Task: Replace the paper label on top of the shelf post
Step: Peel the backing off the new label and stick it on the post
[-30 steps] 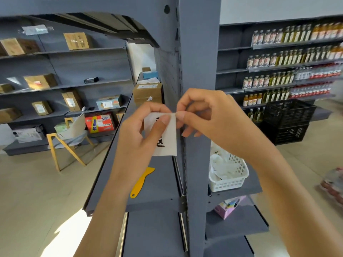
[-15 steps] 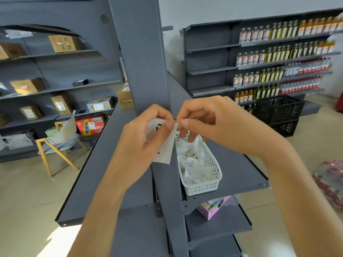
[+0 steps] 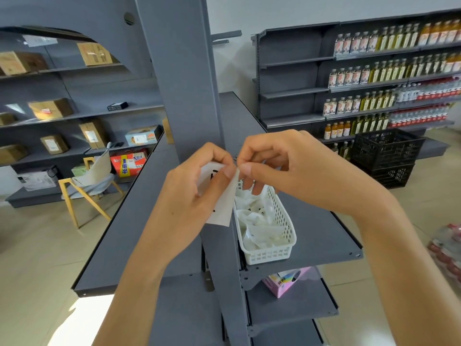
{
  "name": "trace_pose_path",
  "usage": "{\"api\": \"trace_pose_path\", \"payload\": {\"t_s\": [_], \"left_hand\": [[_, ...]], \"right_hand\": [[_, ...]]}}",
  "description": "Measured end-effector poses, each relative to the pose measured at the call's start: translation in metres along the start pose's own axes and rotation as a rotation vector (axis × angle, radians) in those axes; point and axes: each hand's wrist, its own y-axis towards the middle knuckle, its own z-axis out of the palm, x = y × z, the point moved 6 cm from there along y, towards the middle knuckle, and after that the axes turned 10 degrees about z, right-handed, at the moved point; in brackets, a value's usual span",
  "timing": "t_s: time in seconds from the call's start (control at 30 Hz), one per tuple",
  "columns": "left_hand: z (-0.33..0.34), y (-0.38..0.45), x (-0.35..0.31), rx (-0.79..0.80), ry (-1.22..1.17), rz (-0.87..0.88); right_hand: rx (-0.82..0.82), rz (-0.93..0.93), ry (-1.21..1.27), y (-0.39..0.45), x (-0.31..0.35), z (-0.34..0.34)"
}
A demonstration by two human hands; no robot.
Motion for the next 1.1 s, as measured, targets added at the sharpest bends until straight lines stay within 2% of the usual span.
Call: {"api": "trace_pose_path", "payload": {"t_s": [0.3, 0.47, 0.6, 0.87, 1.1], "left_hand": [[0.000, -0.002, 0.000, -0.013, 0.018, -0.015], [-0.004, -0.007, -0.002, -0.156, 0.021, 0.013], [0.001, -0.006, -0.004, -0.129, 0.179, 0.097], [0.003, -0.007, -0.005, -0.052, 0.217, 0.144], [0.001, -0.006, -0.004, -0.067, 0.255, 0.165]], "right_hand": [[-0.002, -0.007, 0.024, 0.001, -0.002, 0.003], [-0.014, 0.026, 0.095, 0.002, -0.006, 0.004], [-0.020, 0.039, 0.111, 0.003, -0.005, 0.004], [-0.003, 0.005, 0.098, 0.005, 0.001, 0.011], [-0.032, 0.010, 0.063, 0.008, 0.002, 0.013]]}}
